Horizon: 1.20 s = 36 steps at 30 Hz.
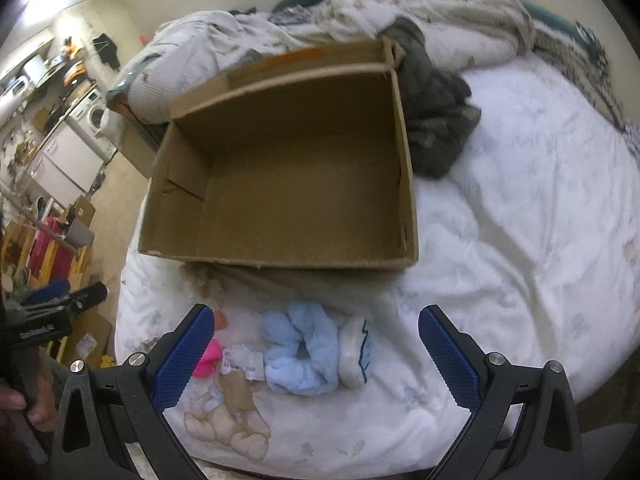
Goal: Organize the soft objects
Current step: 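Grasp the beige lace scrunchie with the left tool while the right tool grasps the blue scrunchie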
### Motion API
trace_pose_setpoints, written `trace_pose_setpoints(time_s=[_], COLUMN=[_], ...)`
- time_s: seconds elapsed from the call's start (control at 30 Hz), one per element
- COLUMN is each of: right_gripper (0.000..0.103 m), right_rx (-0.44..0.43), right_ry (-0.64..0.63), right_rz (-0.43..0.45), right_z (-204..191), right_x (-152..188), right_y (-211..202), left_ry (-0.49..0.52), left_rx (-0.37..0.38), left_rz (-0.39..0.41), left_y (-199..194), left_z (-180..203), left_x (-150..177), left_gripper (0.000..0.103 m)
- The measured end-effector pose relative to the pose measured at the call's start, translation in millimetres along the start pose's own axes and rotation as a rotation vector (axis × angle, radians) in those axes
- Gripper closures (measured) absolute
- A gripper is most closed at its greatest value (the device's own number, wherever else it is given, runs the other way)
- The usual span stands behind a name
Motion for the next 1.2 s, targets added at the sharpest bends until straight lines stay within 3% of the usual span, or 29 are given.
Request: trace_pose_setpoints(time_s=[0.13,0.2,0.27,0.53,0.67,0.77,0.9,1.1,1.2], right_gripper=[0.000,0.000,0.000,0.000,0.000,0.000,0.000,0.000,0.000], right_rx=[0.010,0.020,0.023,0.022,0.018,0.022,0.018,-0.008,-0.012], right_ry=[0.006,-0.001,-0.003,-0.037,-0.026,-0.021,0.004,0.101,0.158], right_rz=[-0.023,-0.034,-0.047,-0.082,-0.091,-0.091,-0.089,-0.107,-0.137], right_z=[3,2,2,-7,-5,-3,4,20,32], right_x=[3,5,5,5,4,3,3,2,5], right_y=[9,13,18,32,35,34,33,34,39], left_ry=[-0.053,-0.073,-0.049,0.057,0.081,0.033,0.021,-0.040,-0.046], left_rx=[0.073,0.096,0.110,0.102,0.069,0.117,0.163,0.146,0.140], left_rz=[-0.164,-0.210,-0.237,-0.298,-0.304,-0.269,-0.145,0.021,0.054], left_y=[32,41,46,67,73,60,25,-13,-19], left_z=[-10,-10,-5,18,24,20,20,5,-2], left_x=[12,19,23,41,38,30,19,3,-6], left_gripper=[0.001,0.009,0.021,0.041,0.095,0.096,0.096,0.096,0.096])
Point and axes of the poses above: each gripper's, at about its wrist camera, not at the fingertips, and y roughly the way its jaws point, z to its right, x to its underside, the point moved 4 cm from there along y, roughly the way its jaws point, and after that the axes turned 5 degrees about -x, right-handed, at the moved point
